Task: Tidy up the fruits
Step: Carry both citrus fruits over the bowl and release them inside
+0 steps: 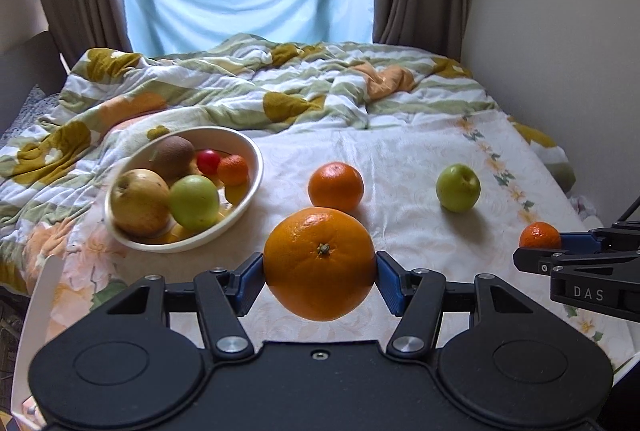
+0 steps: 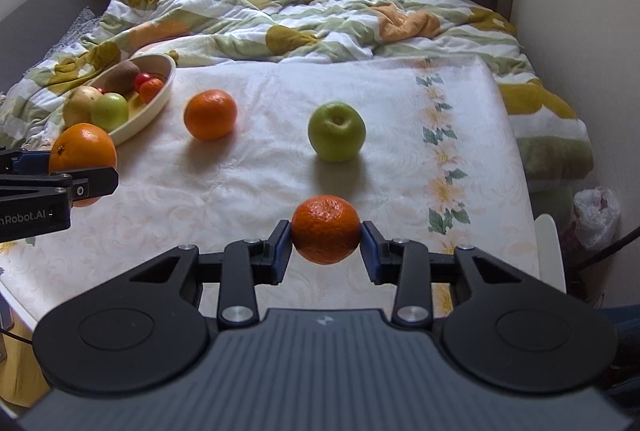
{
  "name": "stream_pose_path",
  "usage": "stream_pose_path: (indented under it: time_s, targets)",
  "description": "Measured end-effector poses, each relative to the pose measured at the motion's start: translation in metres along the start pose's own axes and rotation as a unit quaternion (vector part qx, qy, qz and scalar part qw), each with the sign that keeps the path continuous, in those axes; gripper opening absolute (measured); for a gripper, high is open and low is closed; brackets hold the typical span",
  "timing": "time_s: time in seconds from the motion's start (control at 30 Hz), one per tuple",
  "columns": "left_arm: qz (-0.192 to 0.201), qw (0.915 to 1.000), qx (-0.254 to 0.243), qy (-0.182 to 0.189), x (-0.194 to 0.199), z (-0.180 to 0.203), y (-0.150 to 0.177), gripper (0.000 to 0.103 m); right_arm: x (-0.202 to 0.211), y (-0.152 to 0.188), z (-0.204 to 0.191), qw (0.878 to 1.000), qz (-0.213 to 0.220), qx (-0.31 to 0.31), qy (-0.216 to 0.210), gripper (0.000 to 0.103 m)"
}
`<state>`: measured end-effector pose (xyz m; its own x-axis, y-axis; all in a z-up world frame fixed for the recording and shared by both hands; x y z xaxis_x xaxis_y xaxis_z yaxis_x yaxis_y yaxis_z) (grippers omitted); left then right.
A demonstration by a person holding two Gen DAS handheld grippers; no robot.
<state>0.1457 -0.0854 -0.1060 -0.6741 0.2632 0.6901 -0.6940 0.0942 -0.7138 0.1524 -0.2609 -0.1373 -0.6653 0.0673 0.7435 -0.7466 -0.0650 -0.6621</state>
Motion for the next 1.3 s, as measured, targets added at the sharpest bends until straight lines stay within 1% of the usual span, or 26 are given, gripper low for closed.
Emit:
stream_pose_path:
  time_s: [0.13, 0.33, 0.43, 0.57, 0.8, 1.03, 1.3]
  targets:
    - [0.014, 0.9997, 0.006, -0.017, 0.02, -0.004, -0.006, 0.063, 0.013, -0.011, -0.005, 1.0, 0.012, 0.014, -0.011, 0.052]
    - [0.031, 0.9985, 0.022, -0.04, 0.044, -0.022, -0.019, 0.063, 0.029, -0.034, -0.017, 0.998, 0.031, 0.033, -0.033, 0.052]
    - [0.036, 0.9979, 0.028, -0.046, 0.051, -0.035, -0.027, 0.063, 0.033, -0.049, -0.026, 0.998, 0.042, 0.044, -0.036, 0.052]
    - [0.035, 0.9976, 0.03, -0.051, 0.048, -0.057, -0.04, 0.063, 0.034, -0.07, -0.042, 0.997, 0.045, 0.044, -0.048, 0.052]
    - [0.028, 0.998, 0.025, -0.051, 0.025, -0.101, -0.064, 0.063, 0.02, -0.108, -0.079, 0.996, 0.05, 0.051, -0.05, 0.052]
    - [0.004, 0.999, 0.02, -0.041, -0.014, -0.142, -0.08, 0.063, -0.01, -0.138, -0.12, 0.997, 0.042, 0.049, -0.051, 0.052]
    - [-0.03, 0.9994, 0.0, -0.018, -0.061, -0.163, -0.092, 0.063, -0.048, -0.157, -0.153, 0.998, 0.024, 0.037, -0.043, 0.052]
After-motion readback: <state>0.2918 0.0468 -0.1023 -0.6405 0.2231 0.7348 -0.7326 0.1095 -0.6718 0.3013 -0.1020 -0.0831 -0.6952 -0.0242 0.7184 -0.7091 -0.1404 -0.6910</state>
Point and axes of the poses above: each gripper's, at about its wrist camera, not at the fingertips, and x roughly against the way its jaws point, z to its right, y to its underside, the point moved 10 cm from there along -x, roughly the way its jaws point, and after that the axes turned 12 degrees about y, right-handed, at the moved point
